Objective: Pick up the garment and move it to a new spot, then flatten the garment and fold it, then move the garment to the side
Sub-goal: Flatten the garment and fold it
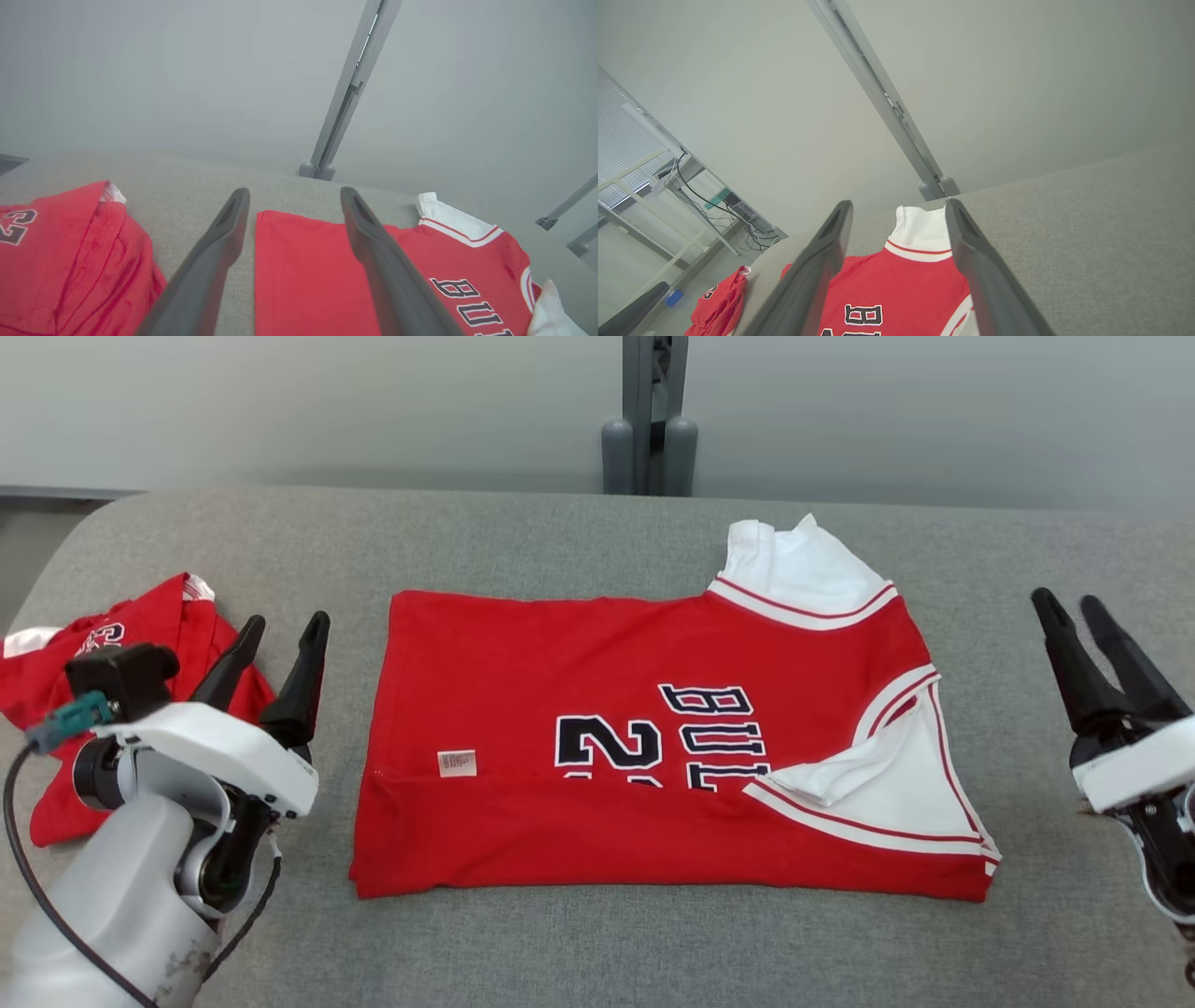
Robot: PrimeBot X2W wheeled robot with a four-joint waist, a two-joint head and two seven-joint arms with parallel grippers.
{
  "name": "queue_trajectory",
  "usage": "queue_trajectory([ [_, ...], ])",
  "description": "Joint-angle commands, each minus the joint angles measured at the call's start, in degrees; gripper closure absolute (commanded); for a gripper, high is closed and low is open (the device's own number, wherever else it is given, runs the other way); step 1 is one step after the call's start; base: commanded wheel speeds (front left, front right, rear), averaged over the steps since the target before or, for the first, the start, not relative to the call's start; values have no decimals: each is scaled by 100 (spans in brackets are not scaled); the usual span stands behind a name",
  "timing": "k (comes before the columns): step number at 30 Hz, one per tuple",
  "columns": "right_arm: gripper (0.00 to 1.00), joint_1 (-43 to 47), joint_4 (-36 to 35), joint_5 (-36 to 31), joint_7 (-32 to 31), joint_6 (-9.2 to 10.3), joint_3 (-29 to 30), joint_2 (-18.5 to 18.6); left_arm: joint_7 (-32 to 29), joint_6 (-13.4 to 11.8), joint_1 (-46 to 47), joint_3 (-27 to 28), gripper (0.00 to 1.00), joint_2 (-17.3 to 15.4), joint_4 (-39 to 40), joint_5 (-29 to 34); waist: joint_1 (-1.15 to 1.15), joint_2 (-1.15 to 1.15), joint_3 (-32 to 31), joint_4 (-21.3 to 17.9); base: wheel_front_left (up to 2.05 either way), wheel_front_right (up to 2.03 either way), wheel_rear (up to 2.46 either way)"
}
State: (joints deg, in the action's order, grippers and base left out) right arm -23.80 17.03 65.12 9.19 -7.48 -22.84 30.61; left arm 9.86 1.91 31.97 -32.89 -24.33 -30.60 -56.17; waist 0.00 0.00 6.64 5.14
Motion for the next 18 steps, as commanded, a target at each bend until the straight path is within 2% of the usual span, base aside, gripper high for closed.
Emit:
queue_trajectory([
  [1, 0, 101, 31, -235, 259, -3, -16, 16, 190, -33, -75, 14, 0, 24, 3, 104, 0, 0, -108, -36, 0, 0, 0],
  [3, 0, 222, 109, -679, 523, -3, 26, -71, 429, -108, -172, 84, 0, 68, 44, 346, 0, 0, -195, -68, 0, 0, 0],
  [5, 0, 360, 174, -1217, 605, -3, 179, -198, 520, -334, -300, 216, 0, 68, 161, 837, 0, 0, -273, -98, 0, 0, 0],
  [8, 0, 643, -73, -2131, 611, -4, 840, -659, 529, -670, -811, 846, 0, 356, 715, 1639, 0, 0, -352, -146, 0, 0, 0],
  [10, 0, 923, -304, -2785, 609, -3, 1265, -978, 527, -754, -1231, 1289, 0, 569, 1010, 2101, 0, 0, -396, -177, 0, 0, 0],
  [13, 0, 1293, -636, -3612, 612, -3, 1751, -1448, 529, -645, -1747, 1817, 0, 982, 1293, 2612, 0, 0, -454, -200, 0, 0, 0],
  [18, 0, 1774, -664, -4514, 601, -3, 2137, -2030, 529, -221, -2383, 2469, 0, 1493, 1392, 3512, 0, 0, -514, -211, 0, 0, 0],
])
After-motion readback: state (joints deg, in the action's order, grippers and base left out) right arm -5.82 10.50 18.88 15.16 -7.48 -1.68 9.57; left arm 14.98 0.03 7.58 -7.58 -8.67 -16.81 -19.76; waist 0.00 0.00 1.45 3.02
